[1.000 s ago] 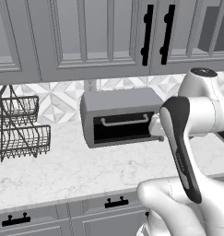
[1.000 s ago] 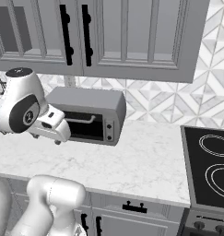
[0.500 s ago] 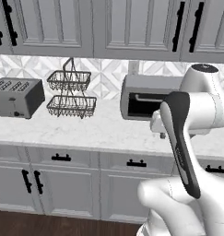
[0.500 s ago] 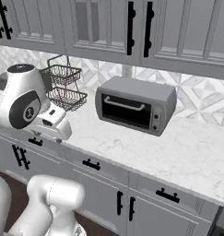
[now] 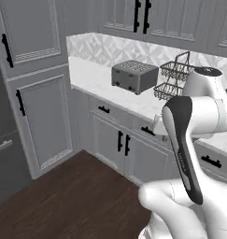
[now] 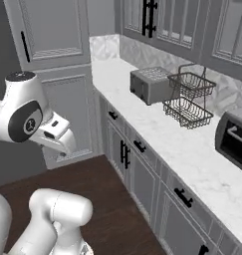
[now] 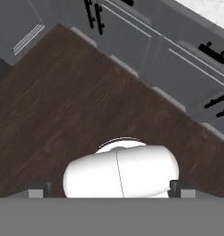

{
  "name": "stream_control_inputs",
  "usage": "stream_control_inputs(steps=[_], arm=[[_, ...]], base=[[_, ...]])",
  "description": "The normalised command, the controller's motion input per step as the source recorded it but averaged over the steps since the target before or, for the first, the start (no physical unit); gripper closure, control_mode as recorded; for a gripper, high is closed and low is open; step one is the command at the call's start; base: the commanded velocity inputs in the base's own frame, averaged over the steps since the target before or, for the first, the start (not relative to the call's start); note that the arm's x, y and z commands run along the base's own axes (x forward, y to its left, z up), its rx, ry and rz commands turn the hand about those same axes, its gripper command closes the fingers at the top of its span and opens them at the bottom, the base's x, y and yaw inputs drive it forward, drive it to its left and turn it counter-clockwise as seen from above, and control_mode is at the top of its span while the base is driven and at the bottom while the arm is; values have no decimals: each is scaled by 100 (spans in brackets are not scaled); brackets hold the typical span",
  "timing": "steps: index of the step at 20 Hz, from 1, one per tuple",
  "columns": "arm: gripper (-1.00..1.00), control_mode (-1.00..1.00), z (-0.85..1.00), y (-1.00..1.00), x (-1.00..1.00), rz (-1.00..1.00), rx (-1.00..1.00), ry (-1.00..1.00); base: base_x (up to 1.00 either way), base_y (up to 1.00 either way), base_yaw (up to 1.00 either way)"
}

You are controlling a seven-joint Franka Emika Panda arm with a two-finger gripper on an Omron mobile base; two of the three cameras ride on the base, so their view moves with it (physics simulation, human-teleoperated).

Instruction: Navigate to the electric kettle.

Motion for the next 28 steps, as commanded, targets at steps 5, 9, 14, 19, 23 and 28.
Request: stream_control_inputs(steps=[5,9,14,19,23,28], arm=[[-100,100,0,0,0,0,0,0],[-100,100,0,0,0,0,0,0],[-100,100,0,0,0,0,0,0],[-100,100,0,0,0,0,0,0],[-100,100,0,0,0,0,0,0],[-100,100,0,0,0,0,0,0]], base=[[-31,18,100],[-25,2,100],[-24,0,100],[-24,0,100],[-25,0,100],[-24,0,100]])
